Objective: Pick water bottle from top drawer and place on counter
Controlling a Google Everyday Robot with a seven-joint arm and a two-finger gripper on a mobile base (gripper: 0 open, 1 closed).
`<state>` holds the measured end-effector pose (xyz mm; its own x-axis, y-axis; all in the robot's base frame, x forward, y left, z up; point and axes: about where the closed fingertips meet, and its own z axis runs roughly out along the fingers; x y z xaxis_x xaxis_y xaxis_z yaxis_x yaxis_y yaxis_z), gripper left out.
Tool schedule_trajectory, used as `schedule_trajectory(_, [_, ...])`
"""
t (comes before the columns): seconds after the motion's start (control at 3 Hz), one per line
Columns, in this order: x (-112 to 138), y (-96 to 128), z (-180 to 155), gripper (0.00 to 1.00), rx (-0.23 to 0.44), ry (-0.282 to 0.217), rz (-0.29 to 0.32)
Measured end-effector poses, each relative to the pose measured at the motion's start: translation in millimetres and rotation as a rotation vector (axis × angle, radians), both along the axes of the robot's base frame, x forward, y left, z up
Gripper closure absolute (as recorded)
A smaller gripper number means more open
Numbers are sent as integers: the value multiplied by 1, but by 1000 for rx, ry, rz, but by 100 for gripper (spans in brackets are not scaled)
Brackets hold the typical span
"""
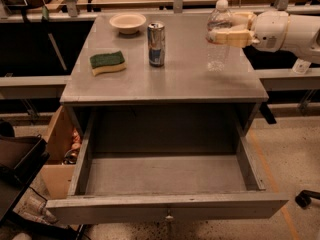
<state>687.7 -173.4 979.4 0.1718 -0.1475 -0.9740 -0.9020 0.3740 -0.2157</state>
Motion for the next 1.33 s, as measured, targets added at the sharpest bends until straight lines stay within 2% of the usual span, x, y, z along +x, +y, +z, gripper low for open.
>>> schedule_trajectory(0.33, [9,5,-21,100,7,29,27])
schedule_trajectory(1.0, [19,3,-46,100,55,104,34])
schedule_trajectory(1.33, [19,3,-44,100,55,105,34])
